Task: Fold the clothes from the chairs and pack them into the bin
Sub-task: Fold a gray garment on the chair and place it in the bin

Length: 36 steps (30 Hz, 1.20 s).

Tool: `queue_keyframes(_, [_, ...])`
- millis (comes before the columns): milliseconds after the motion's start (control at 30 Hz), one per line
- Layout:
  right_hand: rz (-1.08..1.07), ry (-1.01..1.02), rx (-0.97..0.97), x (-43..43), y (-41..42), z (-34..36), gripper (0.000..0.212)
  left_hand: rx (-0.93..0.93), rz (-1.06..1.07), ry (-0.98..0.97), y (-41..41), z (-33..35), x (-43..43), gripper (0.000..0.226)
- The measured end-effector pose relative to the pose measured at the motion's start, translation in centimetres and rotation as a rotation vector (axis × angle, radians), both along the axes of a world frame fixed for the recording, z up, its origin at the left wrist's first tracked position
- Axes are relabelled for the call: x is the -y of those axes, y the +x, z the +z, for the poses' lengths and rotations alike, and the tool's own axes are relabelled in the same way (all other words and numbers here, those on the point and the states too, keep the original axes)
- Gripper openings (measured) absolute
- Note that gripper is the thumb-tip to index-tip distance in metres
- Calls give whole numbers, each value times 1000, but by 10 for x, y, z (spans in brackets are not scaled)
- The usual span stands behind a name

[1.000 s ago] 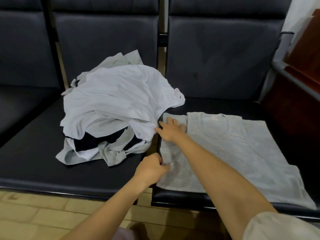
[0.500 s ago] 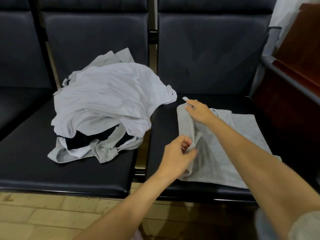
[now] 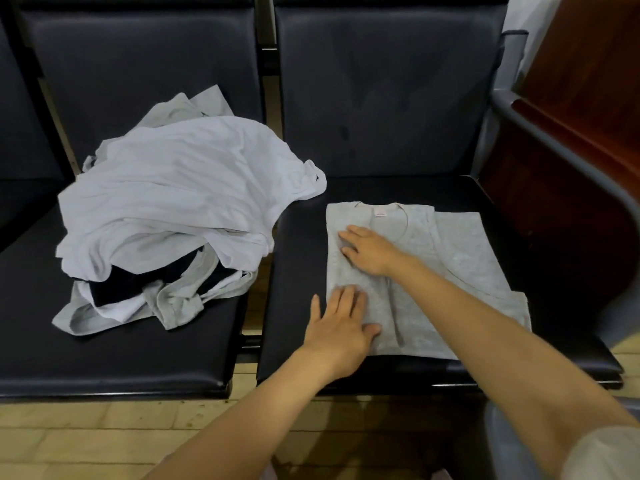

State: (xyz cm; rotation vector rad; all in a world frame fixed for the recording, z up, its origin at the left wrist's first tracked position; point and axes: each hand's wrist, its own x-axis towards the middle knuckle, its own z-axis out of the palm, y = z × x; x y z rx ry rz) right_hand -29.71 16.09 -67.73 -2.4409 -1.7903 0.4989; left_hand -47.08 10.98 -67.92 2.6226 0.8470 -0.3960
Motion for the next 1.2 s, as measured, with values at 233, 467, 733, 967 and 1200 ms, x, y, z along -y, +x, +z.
queue_keyframes(233, [78,68,-72,-26,-31,-4,52,53,140,126,-39,11,-36,47])
queue_keyframes(467, [-98,231,51,30,42,7,44,374,-48,230,-1,4,-11,37])
queue_keyframes(733, [-470,-17,-30,94,122,-15,56,564,-449,85,51,-15,51,52])
queue_keyframes(967, [-453,41,-101,96,119,-14,56,747,-510,206,78,-24,74,21])
queue_keyframes(1200, [-517,124,-300,91,108,20,51,863,-114,49,63,6,66,19])
